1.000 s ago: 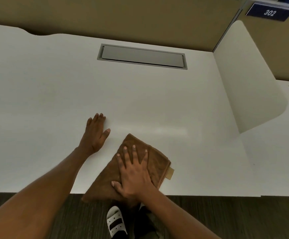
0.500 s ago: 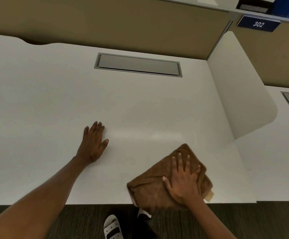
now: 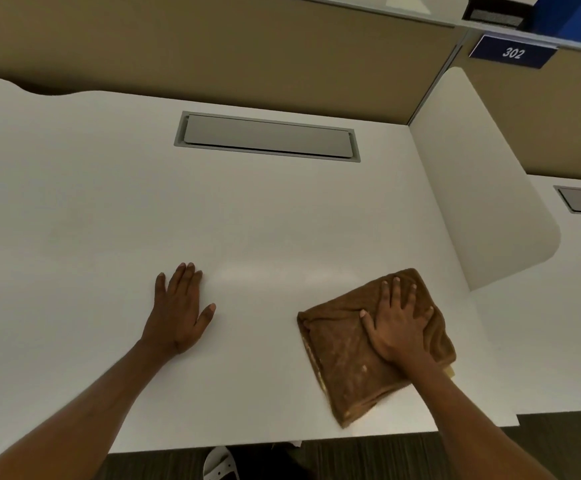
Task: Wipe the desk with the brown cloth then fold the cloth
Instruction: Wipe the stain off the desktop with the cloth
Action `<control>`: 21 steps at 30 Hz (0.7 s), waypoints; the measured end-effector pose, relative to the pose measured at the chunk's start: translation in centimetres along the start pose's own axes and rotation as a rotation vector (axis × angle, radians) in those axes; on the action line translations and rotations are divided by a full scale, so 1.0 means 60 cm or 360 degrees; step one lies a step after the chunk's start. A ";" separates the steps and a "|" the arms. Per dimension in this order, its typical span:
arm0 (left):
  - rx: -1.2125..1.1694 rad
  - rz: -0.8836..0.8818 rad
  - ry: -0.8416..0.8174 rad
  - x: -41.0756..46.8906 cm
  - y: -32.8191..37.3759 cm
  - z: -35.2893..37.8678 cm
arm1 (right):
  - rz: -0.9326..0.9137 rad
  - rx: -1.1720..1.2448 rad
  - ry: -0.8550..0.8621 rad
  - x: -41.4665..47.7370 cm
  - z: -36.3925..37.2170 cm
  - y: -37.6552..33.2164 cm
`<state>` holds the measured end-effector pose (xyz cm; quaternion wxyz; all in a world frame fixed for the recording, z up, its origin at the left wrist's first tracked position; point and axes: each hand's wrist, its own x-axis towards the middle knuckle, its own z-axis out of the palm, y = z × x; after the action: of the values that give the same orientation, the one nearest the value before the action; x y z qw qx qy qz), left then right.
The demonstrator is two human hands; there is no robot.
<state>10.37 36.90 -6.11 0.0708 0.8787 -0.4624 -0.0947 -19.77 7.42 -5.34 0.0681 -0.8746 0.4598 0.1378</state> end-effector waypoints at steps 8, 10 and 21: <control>-0.0007 0.0042 -0.0036 0.006 -0.002 0.002 | -0.0006 0.0010 0.0048 0.122 -0.042 -0.022; -0.0034 0.0043 -0.0016 0.006 -0.003 0.003 | -0.0043 0.0008 0.0070 0.148 -0.051 -0.042; -0.0708 0.0061 0.0291 -0.003 -0.013 -0.001 | -0.0341 -0.0019 0.0152 0.180 -0.062 -0.217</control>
<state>10.89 37.50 -6.22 0.3059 0.8376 -0.4383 -0.1129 -2.55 5.40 -5.18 0.0553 -0.9247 0.3655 0.0907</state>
